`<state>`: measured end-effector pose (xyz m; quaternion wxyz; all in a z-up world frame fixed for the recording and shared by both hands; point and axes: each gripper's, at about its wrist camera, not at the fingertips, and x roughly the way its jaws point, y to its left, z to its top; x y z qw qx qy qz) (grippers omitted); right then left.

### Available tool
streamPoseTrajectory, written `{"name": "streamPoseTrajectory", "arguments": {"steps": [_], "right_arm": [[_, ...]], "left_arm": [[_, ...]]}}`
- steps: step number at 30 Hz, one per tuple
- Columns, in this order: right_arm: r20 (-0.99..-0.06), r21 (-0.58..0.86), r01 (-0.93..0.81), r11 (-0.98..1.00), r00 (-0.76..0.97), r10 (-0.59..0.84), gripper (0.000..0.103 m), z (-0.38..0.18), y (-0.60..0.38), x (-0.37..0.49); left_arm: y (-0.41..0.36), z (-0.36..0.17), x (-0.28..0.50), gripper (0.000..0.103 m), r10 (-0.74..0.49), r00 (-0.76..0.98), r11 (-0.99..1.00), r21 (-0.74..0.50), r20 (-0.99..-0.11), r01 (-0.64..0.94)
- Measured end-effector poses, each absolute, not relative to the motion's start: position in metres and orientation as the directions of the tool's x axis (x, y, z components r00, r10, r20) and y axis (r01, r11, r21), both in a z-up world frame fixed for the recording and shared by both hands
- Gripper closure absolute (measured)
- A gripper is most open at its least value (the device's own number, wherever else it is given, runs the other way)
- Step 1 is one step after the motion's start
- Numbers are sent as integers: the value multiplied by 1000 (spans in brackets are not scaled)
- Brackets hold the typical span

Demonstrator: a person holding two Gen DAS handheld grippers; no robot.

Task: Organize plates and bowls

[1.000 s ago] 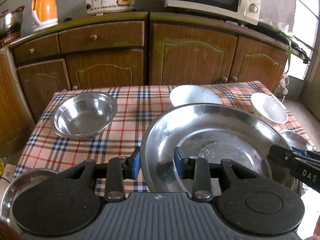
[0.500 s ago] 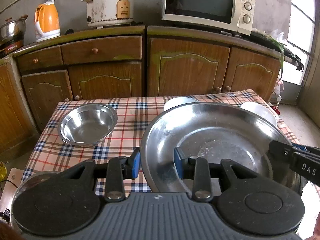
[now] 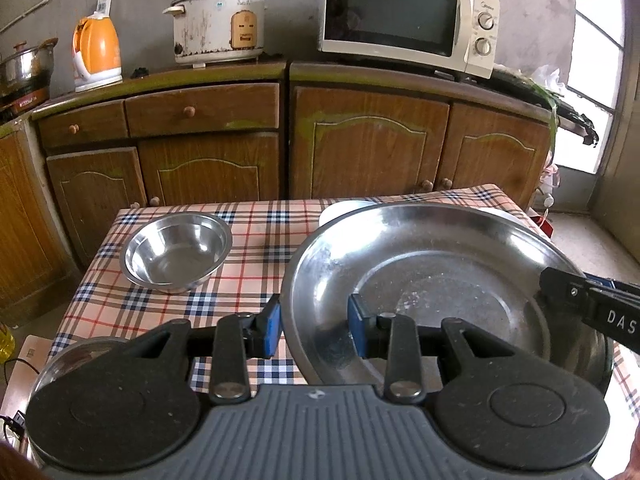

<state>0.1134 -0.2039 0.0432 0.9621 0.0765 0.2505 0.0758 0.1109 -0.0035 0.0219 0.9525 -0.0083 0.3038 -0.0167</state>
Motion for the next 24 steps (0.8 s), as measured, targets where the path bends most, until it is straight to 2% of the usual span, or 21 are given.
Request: {"name": "streamPoseTrajectory", "arguments": {"steps": [24], "right_arm": [[-439, 194, -100, 976, 880, 178, 80, 57, -210, 85]], "left_arm": [[-10, 32, 82, 69, -44, 833, 999, -21, -552, 38]]}}
